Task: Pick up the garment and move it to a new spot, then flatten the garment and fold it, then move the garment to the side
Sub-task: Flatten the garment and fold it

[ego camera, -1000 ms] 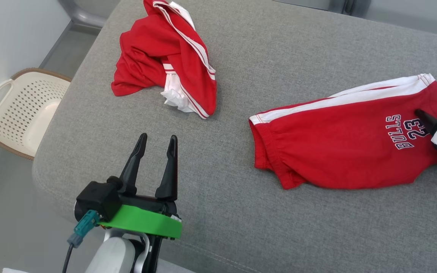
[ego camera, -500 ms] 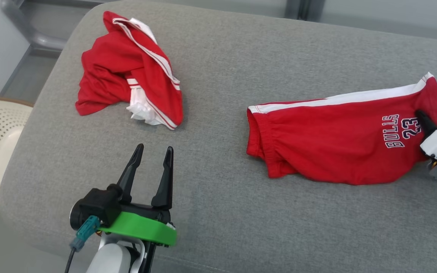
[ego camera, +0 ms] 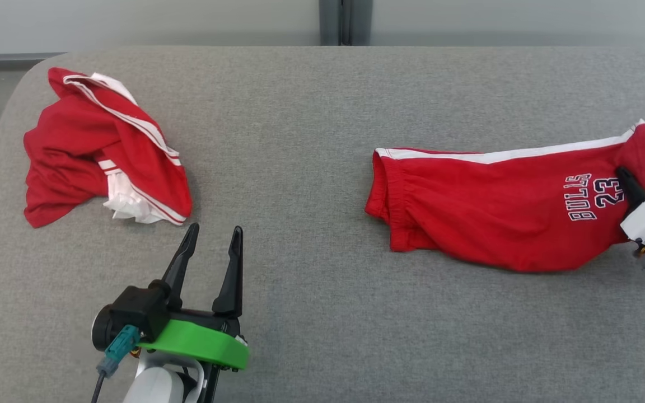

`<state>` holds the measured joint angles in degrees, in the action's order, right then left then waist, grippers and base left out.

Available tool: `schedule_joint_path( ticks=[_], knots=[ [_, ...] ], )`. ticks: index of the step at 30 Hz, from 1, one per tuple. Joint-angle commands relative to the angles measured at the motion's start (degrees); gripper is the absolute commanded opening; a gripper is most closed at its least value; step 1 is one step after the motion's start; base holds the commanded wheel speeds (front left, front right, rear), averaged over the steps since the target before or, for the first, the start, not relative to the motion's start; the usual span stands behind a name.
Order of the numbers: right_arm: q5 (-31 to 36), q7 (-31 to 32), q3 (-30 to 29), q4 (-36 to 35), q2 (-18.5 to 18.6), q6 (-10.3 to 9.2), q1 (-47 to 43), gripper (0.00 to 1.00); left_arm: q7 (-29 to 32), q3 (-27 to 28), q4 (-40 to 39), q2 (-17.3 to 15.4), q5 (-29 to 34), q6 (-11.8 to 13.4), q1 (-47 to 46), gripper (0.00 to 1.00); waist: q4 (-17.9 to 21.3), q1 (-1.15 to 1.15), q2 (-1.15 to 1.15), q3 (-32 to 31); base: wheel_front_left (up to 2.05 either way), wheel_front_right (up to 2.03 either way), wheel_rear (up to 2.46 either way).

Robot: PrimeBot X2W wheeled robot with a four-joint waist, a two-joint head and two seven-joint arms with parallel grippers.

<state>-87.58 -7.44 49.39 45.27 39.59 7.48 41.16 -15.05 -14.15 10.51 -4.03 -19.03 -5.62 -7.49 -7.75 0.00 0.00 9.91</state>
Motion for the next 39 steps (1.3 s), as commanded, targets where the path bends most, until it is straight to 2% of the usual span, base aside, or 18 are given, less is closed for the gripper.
schedule_joint_path(
  ticks=[1, 6, 11, 20, 26, 31, 32, 34, 39],
  knots=[
    [1.28, -0.5, 0.68, -0.43, -0.1, 0.03, 1.13, 0.0, -0.18, -0.01, 0.29, 0.07, 0.12, -0.42, 0.88, 1.0, 1.45, 0.0, 0.0, -1.19, 0.0, 0.0, 0.0],
    [4.82, -0.48, 3.37, -1.51, -1.69, 0.03, 4.02, 0.0, -0.18, -0.01, 0.99, 0.36, -0.63, -0.6, 1.41, 1.0, 0.26, 0.0, 0.0, -2.17, 0.0, 0.0, 0.0],
    [7.47, 1.13, 6.54, -2.1, -4.74, 0.03, 6.87, 0.0, -0.18, -0.38, 1.7, 0.58, -0.86, -0.83, 1.25, 1.0, -2.56, 0.0, 0.0, -2.91, 0.0, 0.0, 0.0],
    [10.11, 5.33, 11.74, 2.07, -11.6, 0.03, 9.91, 0.0, -0.18, -0.83, 3.02, 0.89, -0.99, -1.08, 0.82, 1.0, -8.19, 0.0, 0.0, -2.88, 0.0, 0.0, 0.0],
    [10.39, 7.16, 13.86, 5.65, -15.29, 0.03, 10.87, 0.0, -0.18, -1.86, 4.16, 1.02, -1.3, -1.27, -0.43, 1.0, -10.44, 0.0, 0.0, -2.37, 0.0, 0.0, 0.0],
    [10.45, 8.74, 15.39, 7.85, -16.86, 0.03, 11.48, 0.0, -0.18, -1.46, 4.31, 1.09, -1.48, -1.27, -0.61, 1.0, -11.0, 0.0, 0.0, -2.25, 0.0, 0.0, 0.0],
    [10.3, 8.99, 15.6, 8.03, -17.13, 0.03, 11.48, 0.26, -0.18, -1.34, 4.38, 1.09, -1.47, -1.28, -0.56, 1.0, -10.95, 0.0, 0.0, -2.26, 0.0, 0.0, 0.0],
    [10.14, 9.13, 16.01, 7.9, -17.47, 0.03, 11.44, 1.0, -0.18, -1.06, 4.5, 1.1, -1.4, -1.16, -0.26, 1.0, -10.54, 0.0, 0.0, -2.44, 0.0, 0.0, 0.0],
    [9.42, 7.02, 16.05, 5.71, -16.79, 0.03, 11.1, 1.0, -0.18, -0.69, 4.69, 1.12, -1.38, -0.98, 0.44, 1.0, -8.67, 0.0, 0.0, -3.31, 0.0, 0.0, 0.0]
  ],
)
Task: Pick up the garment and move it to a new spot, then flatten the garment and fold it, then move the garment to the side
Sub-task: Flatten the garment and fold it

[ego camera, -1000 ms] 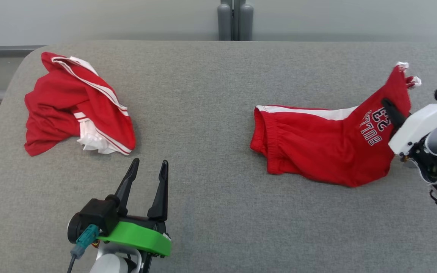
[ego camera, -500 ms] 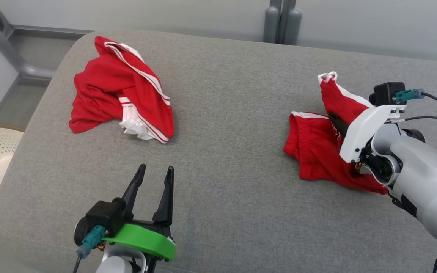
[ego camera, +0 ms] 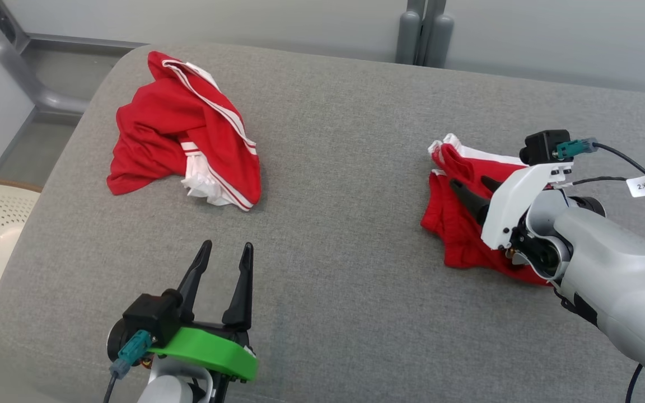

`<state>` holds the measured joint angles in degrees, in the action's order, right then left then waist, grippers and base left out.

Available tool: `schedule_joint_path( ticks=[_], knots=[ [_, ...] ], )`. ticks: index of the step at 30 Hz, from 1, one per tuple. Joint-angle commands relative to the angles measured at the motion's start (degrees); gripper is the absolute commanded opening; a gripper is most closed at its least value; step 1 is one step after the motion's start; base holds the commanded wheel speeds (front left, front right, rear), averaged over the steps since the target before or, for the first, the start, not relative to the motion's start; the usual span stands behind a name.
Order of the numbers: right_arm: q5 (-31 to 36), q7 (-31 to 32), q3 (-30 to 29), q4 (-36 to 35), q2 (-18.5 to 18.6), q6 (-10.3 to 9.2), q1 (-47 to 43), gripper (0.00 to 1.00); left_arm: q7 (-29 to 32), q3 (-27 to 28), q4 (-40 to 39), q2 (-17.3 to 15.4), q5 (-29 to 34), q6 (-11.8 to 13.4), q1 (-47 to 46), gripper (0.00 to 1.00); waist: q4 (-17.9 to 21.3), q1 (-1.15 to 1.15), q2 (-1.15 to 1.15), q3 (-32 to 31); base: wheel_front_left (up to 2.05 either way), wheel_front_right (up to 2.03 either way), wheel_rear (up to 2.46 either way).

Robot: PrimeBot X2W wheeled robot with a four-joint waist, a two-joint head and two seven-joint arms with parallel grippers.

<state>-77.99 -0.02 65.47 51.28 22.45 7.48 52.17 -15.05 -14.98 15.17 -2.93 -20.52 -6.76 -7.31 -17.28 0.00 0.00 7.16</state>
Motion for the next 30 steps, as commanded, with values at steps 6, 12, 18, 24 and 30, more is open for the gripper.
schedule_joint_path(
  ticks=[6, 12, 18, 24, 30],
  knots=[
    [-1.65, -6.18, -0.94, -7.39, 2.65, 0.03, -1.92, 1.0, -0.17, 1.22, 0.05, -0.01, 0.12, 0.28, 1.36, 1.0, 4.37, 0.0, 0.0, -2.48, 0.0, 0.0, 0.0],
    [-2.41, -12.9, -3.48, -12.91, 7.7, 0.03, -3.96, 1.0, -0.18, 1.79, -0.4, 0.0, 0.36, 0.33, 2.61, 1.0, 7.61, 0.0, 0.0, -3.81, 0.0, 0.0, 0.0],
    [1.14, -15.23, -11.54, -14.11, 11.91, 0.03, -6.59, 1.0, -0.17, 2.78, -1.36, -0.01, 0.94, 0.38, 3.76, 1.0, 9.56, 0.0, 0.0, -4.58, 0.0, 0.0, 0.0],
    [12.24, -15.16, -26.07, -15.88, 10.4, 0.03, -13.9, 1.0, -0.18, 4.07, -2.57, -0.01, 1.58, 0.67, 4.33, 1.0, 11.19, 0.0, 0.0, -4.47, 0.0, 0.0, 0.0],
    [19.68, -15.17, -32.13, -12.93, 6.32, 0.03, -19.25, 0.8, -0.18, 2.72, -2.46, -0.02, 1.42, 0.45, 3.32, 1.0, 9.96, 0.0, 0.0, -3.79, 0.0, 0.0, 0.0]
  ],
)
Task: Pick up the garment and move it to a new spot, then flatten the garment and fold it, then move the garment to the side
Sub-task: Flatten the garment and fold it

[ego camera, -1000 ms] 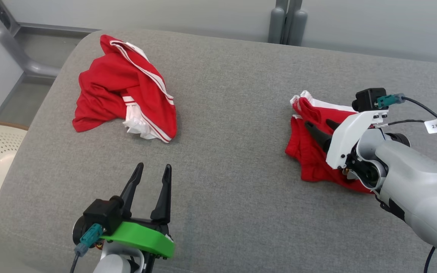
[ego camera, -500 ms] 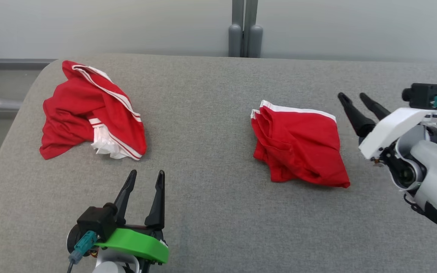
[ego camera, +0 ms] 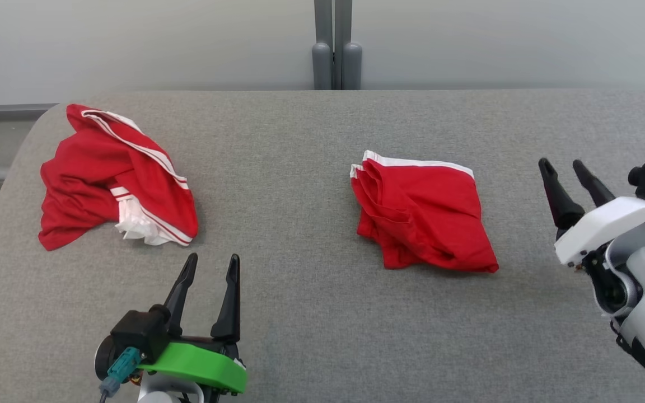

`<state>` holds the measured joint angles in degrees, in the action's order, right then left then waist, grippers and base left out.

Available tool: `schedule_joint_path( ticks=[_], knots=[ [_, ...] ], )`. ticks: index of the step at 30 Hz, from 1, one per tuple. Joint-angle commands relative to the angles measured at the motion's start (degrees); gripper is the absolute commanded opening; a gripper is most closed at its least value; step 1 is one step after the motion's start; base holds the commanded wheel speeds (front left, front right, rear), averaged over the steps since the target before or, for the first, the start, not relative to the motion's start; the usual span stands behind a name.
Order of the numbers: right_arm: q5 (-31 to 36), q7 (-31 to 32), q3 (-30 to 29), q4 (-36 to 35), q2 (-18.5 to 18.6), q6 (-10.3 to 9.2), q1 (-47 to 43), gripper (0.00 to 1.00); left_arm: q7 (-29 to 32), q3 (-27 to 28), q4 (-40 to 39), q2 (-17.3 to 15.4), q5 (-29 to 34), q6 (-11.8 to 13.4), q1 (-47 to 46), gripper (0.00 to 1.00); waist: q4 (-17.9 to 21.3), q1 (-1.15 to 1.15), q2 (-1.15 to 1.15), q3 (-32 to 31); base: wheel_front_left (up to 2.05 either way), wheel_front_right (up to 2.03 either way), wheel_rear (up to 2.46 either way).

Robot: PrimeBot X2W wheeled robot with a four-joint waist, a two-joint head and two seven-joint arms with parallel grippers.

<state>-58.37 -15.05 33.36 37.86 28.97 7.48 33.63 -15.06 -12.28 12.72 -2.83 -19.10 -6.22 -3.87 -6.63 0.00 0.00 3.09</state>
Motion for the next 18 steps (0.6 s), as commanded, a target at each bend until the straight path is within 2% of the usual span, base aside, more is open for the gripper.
schedule_joint_path(
  ticks=[1, 2, 14, 18],
  knots=[
    [0.42, -0.04, 0.38, 1.6, -0.84, 0.03, -1.01, 0.3, -0.17, -0.04, 0.08, -0.13, 0.0, -0.11, -0.26, 1.0, -1.1, 0.0, 0.0, 0.33, 0.0, 0.0, 0.0],
    [1.17, -0.03, 0.77, 2.92, -1.32, 0.03, -0.54, 0.0, -0.17, -0.15, 0.15, -0.13, -0.01, -0.08, -0.4, 1.0, -1.77, 0.0, 0.0, 0.52, 0.0, 0.0, 0.0],
    [0.12, 4.36, 7.68, 15.07, -10.15, 0.03, 4.46, 0.0, -0.17, -1.1, 1.3, -0.12, -0.75, -0.16, -1.53, 1.0, -9.75, 0.0, 0.0, 2.4, 0.0, 0.0, 0.0],
    [-0.77, 4.78, 11.18, 15.03, -12.94, 0.03, 3.35, 0.0, -0.17, -0.96, 1.72, -0.12, -0.8, -0.18, -1.74, 1.0, -11.28, 0.0, 0.0, 2.61, 0.0, 0.0, 0.0]
  ],
)
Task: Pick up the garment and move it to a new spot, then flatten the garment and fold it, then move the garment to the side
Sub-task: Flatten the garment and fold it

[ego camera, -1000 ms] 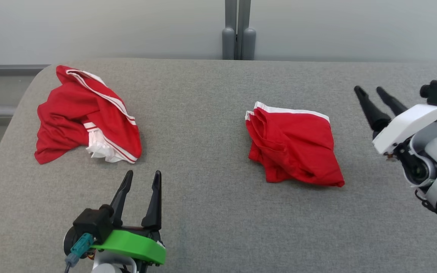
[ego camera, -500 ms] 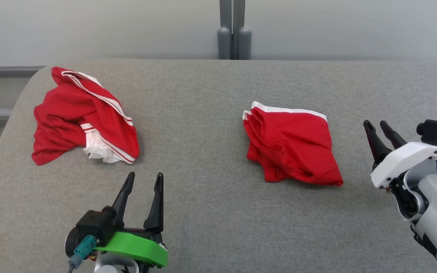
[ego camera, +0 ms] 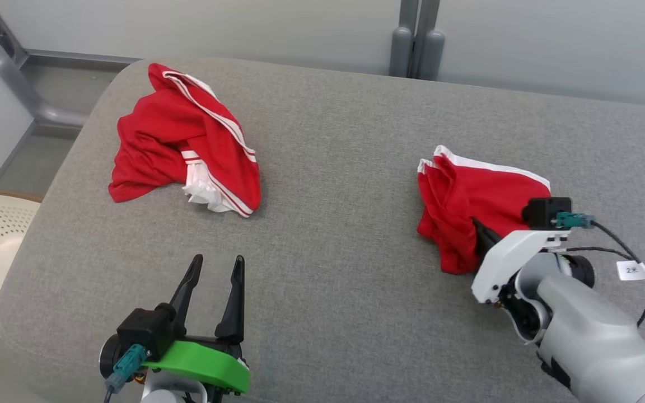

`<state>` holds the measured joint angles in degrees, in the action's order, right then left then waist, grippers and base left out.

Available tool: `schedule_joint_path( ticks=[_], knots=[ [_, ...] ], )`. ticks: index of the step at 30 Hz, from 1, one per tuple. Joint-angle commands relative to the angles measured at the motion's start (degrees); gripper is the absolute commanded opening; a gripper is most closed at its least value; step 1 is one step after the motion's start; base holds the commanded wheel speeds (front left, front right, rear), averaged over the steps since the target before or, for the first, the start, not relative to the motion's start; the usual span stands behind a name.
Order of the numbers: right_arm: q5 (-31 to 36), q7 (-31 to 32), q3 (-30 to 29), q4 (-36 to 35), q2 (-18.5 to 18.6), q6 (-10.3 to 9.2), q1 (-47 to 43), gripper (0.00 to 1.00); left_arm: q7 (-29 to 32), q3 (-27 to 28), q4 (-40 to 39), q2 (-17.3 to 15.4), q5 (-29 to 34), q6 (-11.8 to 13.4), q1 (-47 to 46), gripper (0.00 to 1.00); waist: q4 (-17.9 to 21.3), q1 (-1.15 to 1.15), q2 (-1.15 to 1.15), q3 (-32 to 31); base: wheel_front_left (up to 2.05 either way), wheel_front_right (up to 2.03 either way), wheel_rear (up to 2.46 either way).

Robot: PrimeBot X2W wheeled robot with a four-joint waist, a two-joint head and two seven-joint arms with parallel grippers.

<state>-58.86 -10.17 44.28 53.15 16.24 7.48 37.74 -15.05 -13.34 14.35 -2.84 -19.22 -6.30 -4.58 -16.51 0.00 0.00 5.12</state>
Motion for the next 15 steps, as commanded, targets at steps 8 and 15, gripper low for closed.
schedule_joint_path(
  ticks=[8, 15],
  knots=[
    [-2.55, -1.78, 8.14, -6.16, -3.14, 0.03, -3.89, 0.0, -0.18, 0.58, 0.67, -0.1, -0.46, 0.19, -0.28, 1.0, 0.25, 0.0, 0.0, -0.15, 0.0, 0.0, 0.0],
    [-2.13, -4.8, 9.93, -13.6, 0.22, 0.03, -2.67, 0.0, -0.18, 1.75, 0.12, -0.1, 0.72, 0.25, 0.14, 1.0, 4.64, 0.0, 0.0, -1.27, 0.0, 0.0, 0.0]
  ],
)
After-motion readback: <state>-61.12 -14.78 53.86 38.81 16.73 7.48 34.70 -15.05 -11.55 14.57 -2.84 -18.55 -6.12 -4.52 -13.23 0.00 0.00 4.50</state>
